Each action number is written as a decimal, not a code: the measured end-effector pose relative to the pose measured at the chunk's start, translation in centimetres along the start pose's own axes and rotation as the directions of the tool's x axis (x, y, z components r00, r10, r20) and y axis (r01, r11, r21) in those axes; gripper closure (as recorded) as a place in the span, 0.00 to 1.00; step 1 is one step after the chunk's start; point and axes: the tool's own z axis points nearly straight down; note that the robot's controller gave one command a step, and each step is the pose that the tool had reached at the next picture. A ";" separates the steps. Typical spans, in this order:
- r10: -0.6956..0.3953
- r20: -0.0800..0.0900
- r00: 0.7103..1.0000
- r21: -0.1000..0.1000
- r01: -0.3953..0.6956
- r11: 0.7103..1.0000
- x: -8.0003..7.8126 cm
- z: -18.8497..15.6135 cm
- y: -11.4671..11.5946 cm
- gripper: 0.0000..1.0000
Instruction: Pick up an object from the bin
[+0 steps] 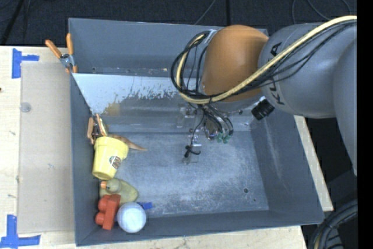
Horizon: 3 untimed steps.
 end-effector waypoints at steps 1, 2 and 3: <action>0.002 0.007 1.000 0.000 -0.002 1.000 -0.1 -0.5 0.0 0.00; -0.067 0.010 0.998 0.000 0.067 0.998 -1.5 3.8 2.8 0.00; -0.028 0.004 1.000 0.000 0.028 1.000 -2.1 5.2 8.9 0.00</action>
Offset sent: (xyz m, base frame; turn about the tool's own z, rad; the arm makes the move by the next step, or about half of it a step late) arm 0.0271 0.0635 -0.0979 -0.1567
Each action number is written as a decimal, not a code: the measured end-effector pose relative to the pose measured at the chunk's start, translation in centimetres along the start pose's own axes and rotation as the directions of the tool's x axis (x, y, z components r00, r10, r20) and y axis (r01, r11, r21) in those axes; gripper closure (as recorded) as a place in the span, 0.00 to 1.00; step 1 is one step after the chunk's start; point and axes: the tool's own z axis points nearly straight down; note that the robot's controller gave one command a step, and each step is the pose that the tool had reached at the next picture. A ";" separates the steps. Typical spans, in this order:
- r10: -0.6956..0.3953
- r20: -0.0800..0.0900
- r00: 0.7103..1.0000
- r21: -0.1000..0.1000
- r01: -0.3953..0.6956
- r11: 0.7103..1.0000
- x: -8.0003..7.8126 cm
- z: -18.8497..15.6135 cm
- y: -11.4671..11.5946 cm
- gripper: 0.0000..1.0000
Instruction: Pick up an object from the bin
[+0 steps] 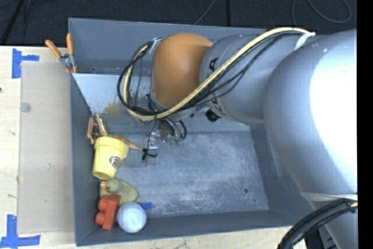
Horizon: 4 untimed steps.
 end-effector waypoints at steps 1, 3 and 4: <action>-0.013 0.004 1.000 -0.004 0.013 1.000 -0.2 -0.2 2.7 0.00; -0.239 -0.001 0.971 0.008 0.239 0.971 -1.5 4.2 6.7 1.00; -0.239 -0.001 0.971 0.008 0.239 0.971 -1.5 4.2 6.7 1.00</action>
Offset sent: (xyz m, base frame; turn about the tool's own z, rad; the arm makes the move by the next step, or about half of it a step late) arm 0.0020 0.0657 -0.0454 -0.2848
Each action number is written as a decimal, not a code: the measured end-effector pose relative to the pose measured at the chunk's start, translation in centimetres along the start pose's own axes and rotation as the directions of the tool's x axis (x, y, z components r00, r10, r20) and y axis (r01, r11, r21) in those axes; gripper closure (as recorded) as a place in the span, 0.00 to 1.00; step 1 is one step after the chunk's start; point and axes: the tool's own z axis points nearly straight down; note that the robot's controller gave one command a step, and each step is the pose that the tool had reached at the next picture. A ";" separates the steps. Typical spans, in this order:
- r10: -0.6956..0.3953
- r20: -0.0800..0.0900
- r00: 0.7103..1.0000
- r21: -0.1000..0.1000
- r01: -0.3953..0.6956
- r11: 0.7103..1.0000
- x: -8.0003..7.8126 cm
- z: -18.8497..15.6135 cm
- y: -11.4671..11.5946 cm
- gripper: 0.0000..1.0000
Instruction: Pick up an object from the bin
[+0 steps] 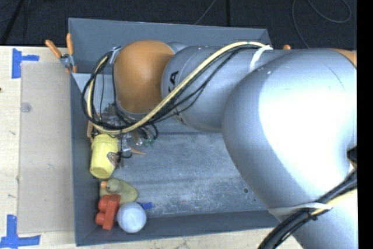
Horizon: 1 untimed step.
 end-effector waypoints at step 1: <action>0.001 -0.002 1.000 0.000 -0.001 1.000 0.1 -0.4 0.0 1.00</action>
Offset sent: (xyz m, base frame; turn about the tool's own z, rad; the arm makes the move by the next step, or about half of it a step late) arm -0.0001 0.0000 0.1230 0.0000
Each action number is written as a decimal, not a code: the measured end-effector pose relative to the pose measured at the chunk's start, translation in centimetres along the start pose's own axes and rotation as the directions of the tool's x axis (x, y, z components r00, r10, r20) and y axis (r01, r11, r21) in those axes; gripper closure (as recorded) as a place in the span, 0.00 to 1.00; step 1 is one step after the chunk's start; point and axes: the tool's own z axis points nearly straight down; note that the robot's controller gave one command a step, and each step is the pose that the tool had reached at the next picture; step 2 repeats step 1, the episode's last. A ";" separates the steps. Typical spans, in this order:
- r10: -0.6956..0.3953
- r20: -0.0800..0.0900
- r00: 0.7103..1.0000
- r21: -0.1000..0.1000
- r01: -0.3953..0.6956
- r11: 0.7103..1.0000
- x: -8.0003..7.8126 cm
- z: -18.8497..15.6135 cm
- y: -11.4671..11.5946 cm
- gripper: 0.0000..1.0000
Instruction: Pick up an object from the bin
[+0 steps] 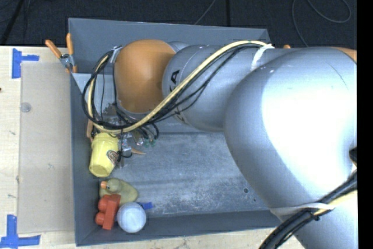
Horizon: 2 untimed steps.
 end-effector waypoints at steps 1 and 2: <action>0.001 -0.005 1.000 -0.001 -0.001 1.000 0.2 -1.9 0.0 1.00; 0.001 -0.005 1.000 -0.001 -0.001 1.000 0.2 -1.9 0.0 1.00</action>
Offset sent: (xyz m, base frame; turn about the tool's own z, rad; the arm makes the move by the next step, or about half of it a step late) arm 0.0000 0.0000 0.1085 0.0000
